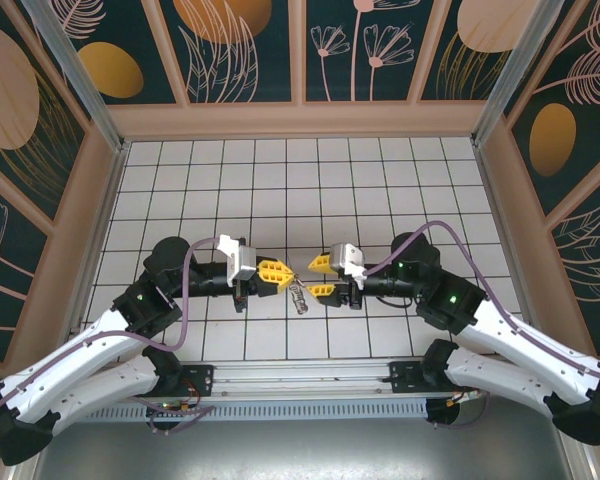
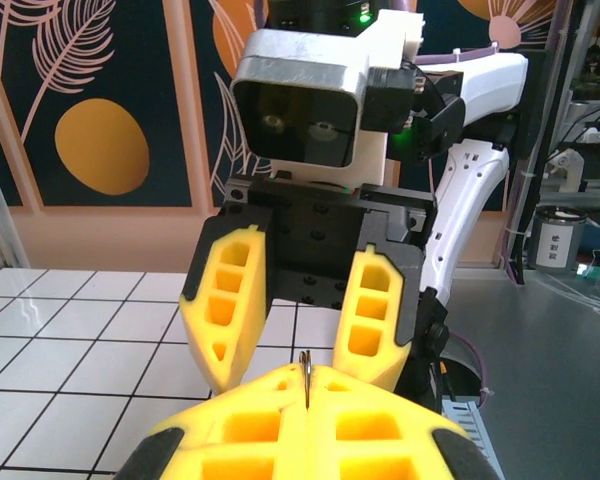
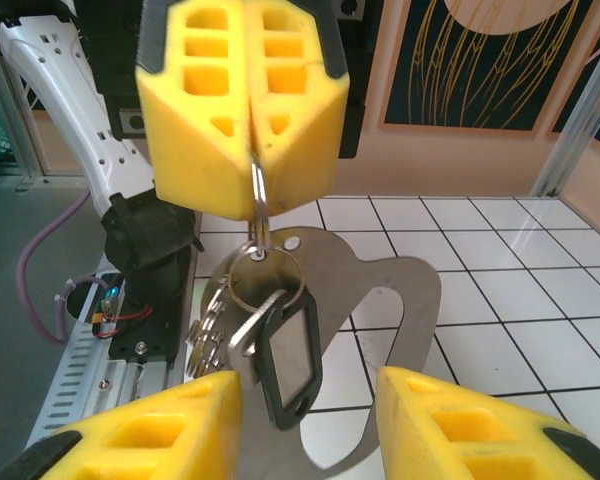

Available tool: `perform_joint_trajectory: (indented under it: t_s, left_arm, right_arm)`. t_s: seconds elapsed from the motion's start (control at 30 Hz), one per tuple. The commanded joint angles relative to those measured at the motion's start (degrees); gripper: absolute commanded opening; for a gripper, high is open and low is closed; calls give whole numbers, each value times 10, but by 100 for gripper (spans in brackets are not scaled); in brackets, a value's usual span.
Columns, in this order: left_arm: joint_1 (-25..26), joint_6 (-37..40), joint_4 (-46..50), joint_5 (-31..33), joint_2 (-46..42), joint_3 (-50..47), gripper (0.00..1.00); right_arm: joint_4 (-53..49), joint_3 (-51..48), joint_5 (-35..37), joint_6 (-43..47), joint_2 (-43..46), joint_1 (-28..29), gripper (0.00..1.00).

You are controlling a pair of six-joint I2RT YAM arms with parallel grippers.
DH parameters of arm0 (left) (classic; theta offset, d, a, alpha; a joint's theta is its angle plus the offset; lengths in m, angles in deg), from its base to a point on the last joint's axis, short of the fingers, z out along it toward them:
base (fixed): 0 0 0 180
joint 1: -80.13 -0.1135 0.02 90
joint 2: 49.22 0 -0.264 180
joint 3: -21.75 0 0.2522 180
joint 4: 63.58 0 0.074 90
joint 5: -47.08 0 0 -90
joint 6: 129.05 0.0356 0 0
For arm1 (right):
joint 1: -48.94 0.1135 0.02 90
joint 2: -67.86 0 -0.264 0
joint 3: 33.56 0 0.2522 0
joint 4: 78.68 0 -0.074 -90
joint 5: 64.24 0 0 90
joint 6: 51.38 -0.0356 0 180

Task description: Put the keys on the keyring

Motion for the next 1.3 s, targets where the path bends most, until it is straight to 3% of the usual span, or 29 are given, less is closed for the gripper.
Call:
perform_joint_trajectory:
  t_s: [0.0, 0.5, 0.87, 1.27]
  left_arm:
    - [0, 2, -15, -18, -5, 10, 0]
    - [-1, 3, -16, -16, -1, 12, 0]
    - [0, 4, -13, -13, -1, 17, 0]
    - [0, 13, -1, -13, 5, 28, 0]
  right_arm:
    - [17, -7, 8, -2, -6, -3, 40]
    - [60, -14, -65, -18, -38, -1, 48]
    - [81, -14, -85, -19, -58, 0, 47]
    - [70, -24, -97, -16, -42, 7, 54]
